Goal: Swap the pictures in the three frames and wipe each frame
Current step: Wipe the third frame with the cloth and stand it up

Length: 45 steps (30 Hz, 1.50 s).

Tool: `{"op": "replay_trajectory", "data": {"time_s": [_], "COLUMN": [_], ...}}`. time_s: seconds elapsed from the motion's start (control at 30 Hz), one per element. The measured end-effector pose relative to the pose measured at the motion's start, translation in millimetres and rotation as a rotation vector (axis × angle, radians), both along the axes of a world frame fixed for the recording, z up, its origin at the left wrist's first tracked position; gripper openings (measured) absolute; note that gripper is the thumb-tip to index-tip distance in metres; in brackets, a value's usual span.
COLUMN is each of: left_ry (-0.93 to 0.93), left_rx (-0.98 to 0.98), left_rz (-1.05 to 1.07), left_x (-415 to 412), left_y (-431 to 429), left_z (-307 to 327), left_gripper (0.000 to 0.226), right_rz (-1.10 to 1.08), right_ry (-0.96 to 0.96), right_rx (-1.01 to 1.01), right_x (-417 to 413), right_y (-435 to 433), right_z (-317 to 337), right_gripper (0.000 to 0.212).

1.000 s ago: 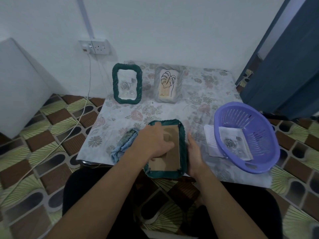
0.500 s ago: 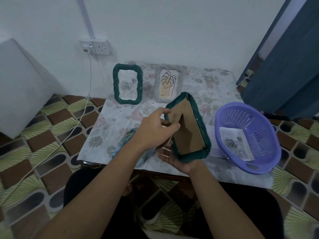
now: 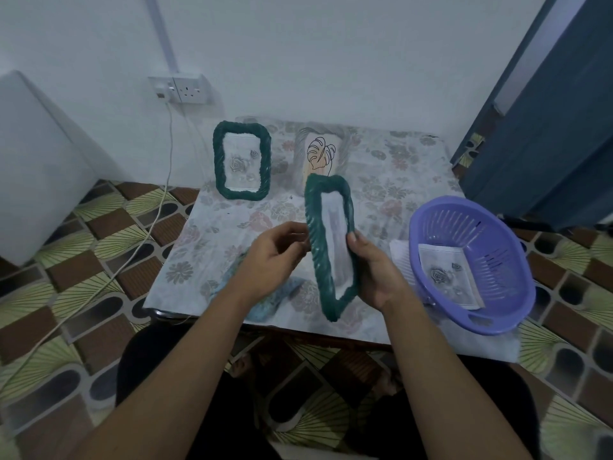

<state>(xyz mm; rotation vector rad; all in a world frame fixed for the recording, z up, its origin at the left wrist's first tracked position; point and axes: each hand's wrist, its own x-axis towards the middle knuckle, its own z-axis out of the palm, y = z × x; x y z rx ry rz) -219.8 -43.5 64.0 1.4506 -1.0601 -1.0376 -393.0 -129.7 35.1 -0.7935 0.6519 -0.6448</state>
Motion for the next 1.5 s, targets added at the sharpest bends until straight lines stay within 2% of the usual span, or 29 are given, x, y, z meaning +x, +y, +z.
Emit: {"op": "replay_trajectory", "data": {"time_s": [0.07, 0.13, 0.23, 0.3, 0.37, 0.43, 0.53, 0.6, 0.67, 0.77, 0.93, 1.03, 1.13, 1.2, 1.5], "left_ry": [-0.038, -0.153, -0.181, -0.123, -0.055, 0.079, 0.44, 0.702, 0.808, 0.743, 0.607, 0.565, 0.513, 0.476, 0.412], "left_rx": [-0.036, -0.06, -0.087, 0.011, 0.095, 0.158, 0.249, 0.248, 0.238, 0.21, 0.207, 0.218, 0.223, 0.233, 0.254], "left_rz": [0.039, 0.142, 0.263, 0.267, 0.244, 0.21, 0.242, 0.212, 0.175, 0.163, 0.247, 0.245, 0.257, 0.248, 0.218], "left_x": [-0.1, 0.8, -1.2, -6.8, -11.2, -14.9, -19.0, -19.1, -21.3, -29.5, -42.4, -48.0, -53.5, -57.7, -71.5], "left_y": [1.0, 1.5, 0.8, -1.0, -2.1, -6.6, -22.7, -31.6, -43.0, -64.6, -99.8, -128.8, -160.1, -184.0, -280.4], "left_z": [-6.0, -14.6, -24.1, -26.5, -27.8, -27.4, -28.3, -29.2, -28.3, -29.5, -23.5, -23.1, -20.7, -19.0, -31.5], "left_gripper": [0.02, 0.033, 0.006, 0.03, 0.041, 0.037, 0.03, 0.041, 0.053, 0.056, 0.048, 0.048, 0.044, 0.042, 0.043], "right_rz": [-0.029, -0.059, -0.094, -0.11, -0.114, -0.118, -0.162, -0.19, -0.217, -0.274, -0.313, -0.297, -0.329, -0.345, -0.34], "right_ry": [0.027, 0.035, 0.064, 0.093, 0.115, 0.124, 0.128, 0.143, 0.175, 0.236, 0.427, 0.534, 0.772, 0.923, 1.008], "right_rx": [-0.022, -0.018, -0.053, -0.097, -0.148, -0.185, -0.196, -0.213, -0.252, -0.354, -0.52, -0.557, -0.702, -0.723, -0.781], "right_x": [-1.4, -4.7, -9.7, -13.2, -15.8, -19.8, -27.4, -29.7, -31.9, -35.3, -40.8, -45.0, -52.3, -59.0, -81.5], "right_y": [-3.3, -7.1, -9.2, -10.4, -10.2, -11.7, -15.4, -17.5, -20.9, -28.1, -47.3, -64.7, -88.5, -108.9, -186.9], "right_z": [-1.3, -1.8, 0.7, 1.6, 3.8, 2.3, -0.3, -3.4, -5.6, -6.2, -2.3, 5.2, 7.2, 9.5, 2.0], "right_gripper": [0.042, 0.039, 0.039, 0.036, 0.032, 0.028, 0.023, 0.026, 0.026, 0.027, 0.056, 0.06, 0.063, 0.071, 0.056]}}
